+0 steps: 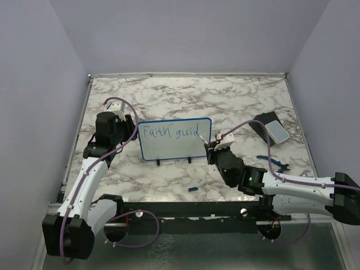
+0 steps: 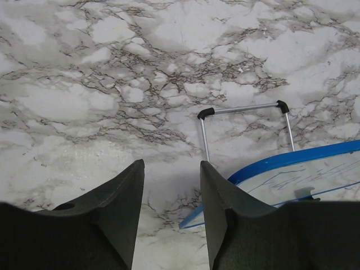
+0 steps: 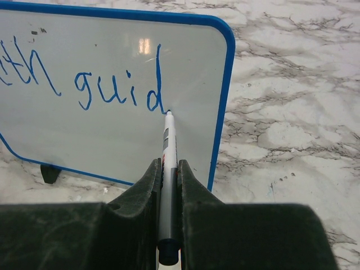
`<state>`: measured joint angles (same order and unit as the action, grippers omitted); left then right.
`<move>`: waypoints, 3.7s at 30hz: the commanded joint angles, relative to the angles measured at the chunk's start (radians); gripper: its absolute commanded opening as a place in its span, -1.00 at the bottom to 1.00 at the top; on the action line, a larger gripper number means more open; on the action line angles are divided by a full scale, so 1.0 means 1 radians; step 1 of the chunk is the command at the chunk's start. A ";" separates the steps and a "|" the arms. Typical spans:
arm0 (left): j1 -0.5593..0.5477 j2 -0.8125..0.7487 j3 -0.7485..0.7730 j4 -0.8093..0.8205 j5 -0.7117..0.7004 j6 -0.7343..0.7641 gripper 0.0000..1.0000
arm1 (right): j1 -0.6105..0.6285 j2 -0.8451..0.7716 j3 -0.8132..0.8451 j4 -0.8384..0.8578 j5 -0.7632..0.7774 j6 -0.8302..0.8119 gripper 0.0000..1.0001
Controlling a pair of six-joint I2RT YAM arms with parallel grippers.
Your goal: Write a sentence on the whiteboard
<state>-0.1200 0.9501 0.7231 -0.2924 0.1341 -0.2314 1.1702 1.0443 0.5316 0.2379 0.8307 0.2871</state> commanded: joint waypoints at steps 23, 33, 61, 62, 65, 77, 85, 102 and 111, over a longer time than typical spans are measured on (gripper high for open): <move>-0.005 -0.010 -0.014 0.013 0.030 -0.009 -0.08 | -0.021 -0.189 -0.052 0.025 -0.060 -0.085 -0.99; -0.005 -0.008 -0.014 0.014 0.029 -0.009 -0.08 | -0.032 -0.163 -0.066 0.067 -0.094 -0.095 -0.99; -0.004 -0.007 -0.015 0.019 0.018 -0.009 -0.08 | -0.066 -0.153 -0.112 0.119 -0.151 -0.099 -0.99; -0.005 -0.005 -0.016 0.019 0.021 -0.011 -0.08 | -0.068 -0.158 -0.115 0.124 -0.155 -0.104 -0.99; -0.005 -0.005 -0.016 0.022 0.025 -0.011 -0.08 | -0.072 -0.164 -0.119 0.132 -0.171 -0.118 -0.99; -0.006 -0.002 -0.017 0.026 0.023 -0.014 -0.08 | -0.073 -0.141 -0.124 0.167 -0.183 -0.138 -0.99; -0.004 -0.004 -0.019 0.025 0.027 -0.015 -0.08 | -0.073 -0.098 -0.111 0.181 -0.146 -0.135 -0.99; -0.005 -0.008 -0.019 0.027 0.030 -0.015 -0.08 | -0.075 -0.127 -0.116 0.121 -0.065 -0.105 -0.99; -0.006 -0.010 -0.019 0.027 0.036 -0.014 -0.08 | -0.074 -0.109 -0.099 0.154 -0.086 -0.138 -0.99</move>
<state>-0.1200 0.9501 0.7212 -0.2852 0.1349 -0.2390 1.0992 0.9226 0.4191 0.3729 0.7277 0.1654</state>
